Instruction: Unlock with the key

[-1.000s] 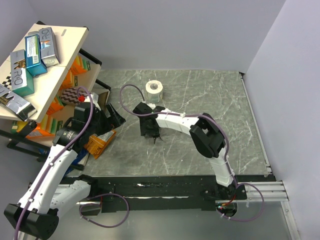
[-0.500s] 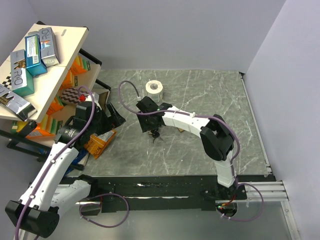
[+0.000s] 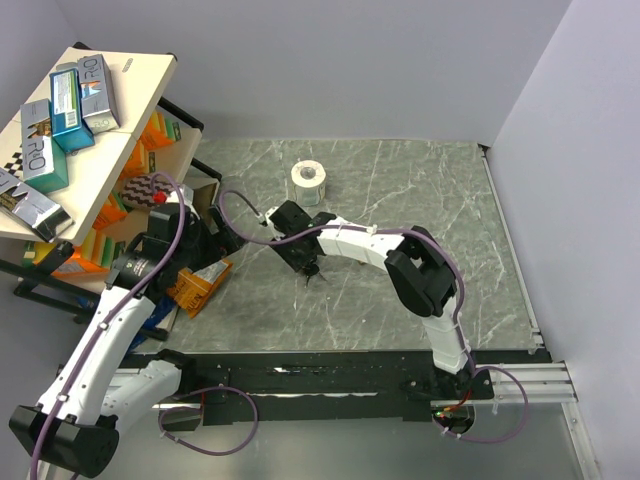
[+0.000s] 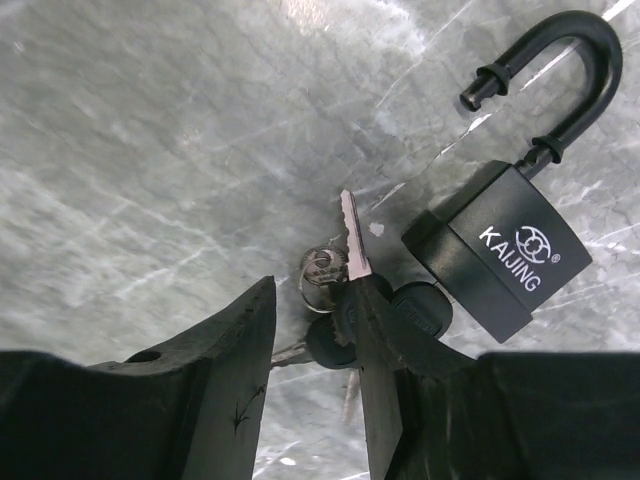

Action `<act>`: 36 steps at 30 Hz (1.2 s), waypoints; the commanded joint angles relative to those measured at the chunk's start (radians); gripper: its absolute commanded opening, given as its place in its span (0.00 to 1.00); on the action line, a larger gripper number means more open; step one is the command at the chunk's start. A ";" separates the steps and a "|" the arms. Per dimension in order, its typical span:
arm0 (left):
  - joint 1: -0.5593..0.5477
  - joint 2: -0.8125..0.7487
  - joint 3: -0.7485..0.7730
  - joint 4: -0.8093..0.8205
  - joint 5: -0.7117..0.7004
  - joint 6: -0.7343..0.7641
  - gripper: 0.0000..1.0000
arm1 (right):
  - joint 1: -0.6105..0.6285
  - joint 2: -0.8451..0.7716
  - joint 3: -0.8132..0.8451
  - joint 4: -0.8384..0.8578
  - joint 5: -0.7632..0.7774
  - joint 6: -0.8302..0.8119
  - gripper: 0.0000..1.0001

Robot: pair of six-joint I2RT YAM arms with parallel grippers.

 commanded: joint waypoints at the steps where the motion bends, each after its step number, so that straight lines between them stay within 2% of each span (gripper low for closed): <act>1: 0.006 -0.009 0.040 -0.005 -0.007 -0.015 0.96 | 0.005 0.007 -0.023 0.038 -0.001 -0.123 0.44; 8: 0.007 0.008 0.036 -0.002 0.005 -0.014 0.96 | 0.027 -0.003 -0.046 0.066 -0.018 -0.165 0.43; 23: 0.010 0.022 0.022 -0.001 0.025 -0.008 0.96 | 0.073 0.011 -0.045 0.064 0.103 -0.223 0.42; 36: 0.015 0.029 0.013 0.006 0.040 -0.008 0.96 | 0.099 -0.001 -0.080 0.084 0.116 -0.248 0.38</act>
